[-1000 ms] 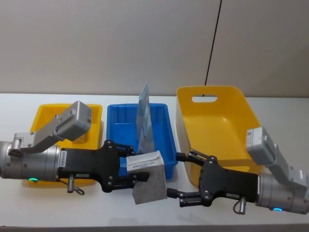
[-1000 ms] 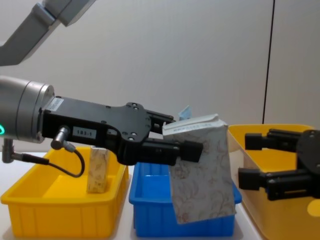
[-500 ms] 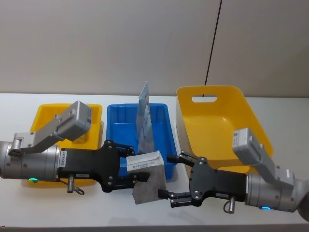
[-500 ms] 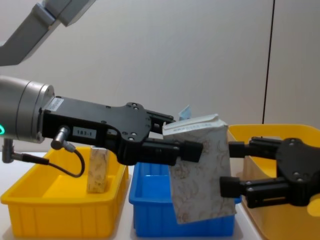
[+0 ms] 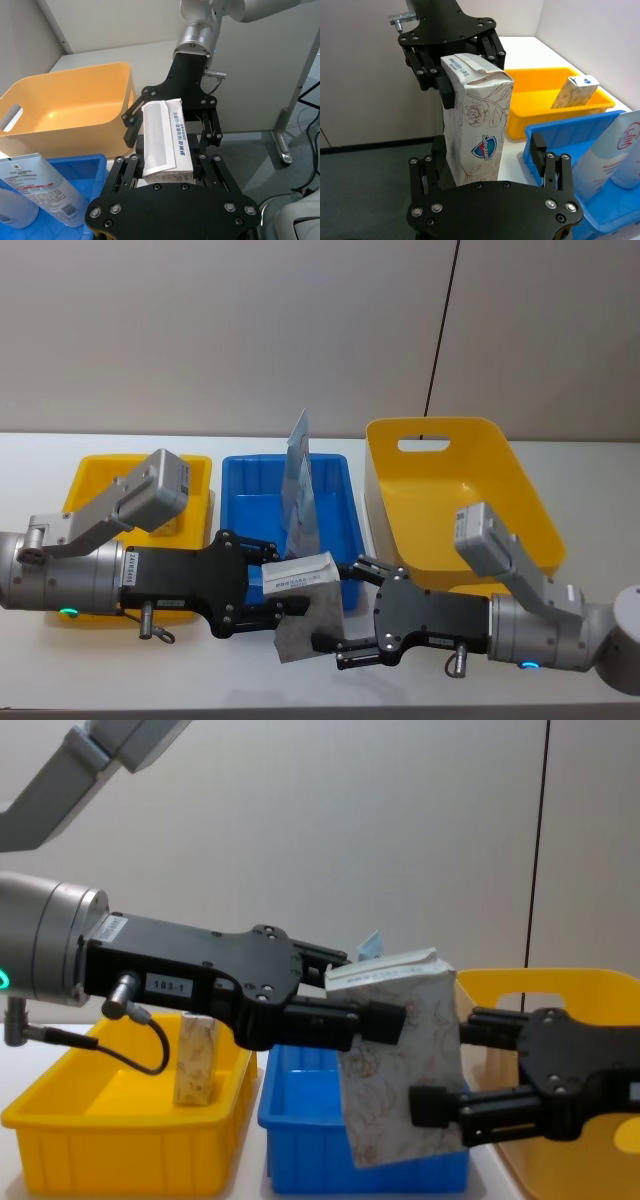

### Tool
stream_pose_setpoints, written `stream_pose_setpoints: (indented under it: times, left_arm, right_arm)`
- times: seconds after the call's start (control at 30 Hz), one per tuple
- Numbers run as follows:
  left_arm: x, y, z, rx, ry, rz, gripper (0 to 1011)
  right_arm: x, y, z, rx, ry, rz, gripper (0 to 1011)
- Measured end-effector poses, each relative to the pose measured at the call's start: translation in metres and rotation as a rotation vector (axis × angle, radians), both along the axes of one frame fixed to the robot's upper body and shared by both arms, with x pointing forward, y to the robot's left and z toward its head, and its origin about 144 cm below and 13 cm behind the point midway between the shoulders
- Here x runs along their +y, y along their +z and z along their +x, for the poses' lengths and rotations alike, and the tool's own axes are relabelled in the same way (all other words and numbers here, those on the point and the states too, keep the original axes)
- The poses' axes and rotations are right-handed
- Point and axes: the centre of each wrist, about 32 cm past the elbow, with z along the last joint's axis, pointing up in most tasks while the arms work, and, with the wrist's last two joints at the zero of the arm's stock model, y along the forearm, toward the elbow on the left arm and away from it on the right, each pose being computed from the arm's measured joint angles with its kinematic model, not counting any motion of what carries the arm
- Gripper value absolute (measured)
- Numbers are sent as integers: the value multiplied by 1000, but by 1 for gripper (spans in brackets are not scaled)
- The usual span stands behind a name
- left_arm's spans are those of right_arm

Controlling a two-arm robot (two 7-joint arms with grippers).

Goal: Bimanual collaborative sorting of washing and personal care products

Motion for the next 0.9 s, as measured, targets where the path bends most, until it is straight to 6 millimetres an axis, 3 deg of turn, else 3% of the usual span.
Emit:
stream_pose_setpoints:
  times: [0.5,0.8,0.9]
  left_arm:
    - [0,0,0,0,0,0,429]
    - [0,0,0,0,0,0,429]
    - [0,0,0,0,0,0,429]
  right_arm:
    - [10,3,6,50,30,-24,1000]
    - [12,5,7,64,37,-29,804]
    - [13,5,7,66,39,-30,696]
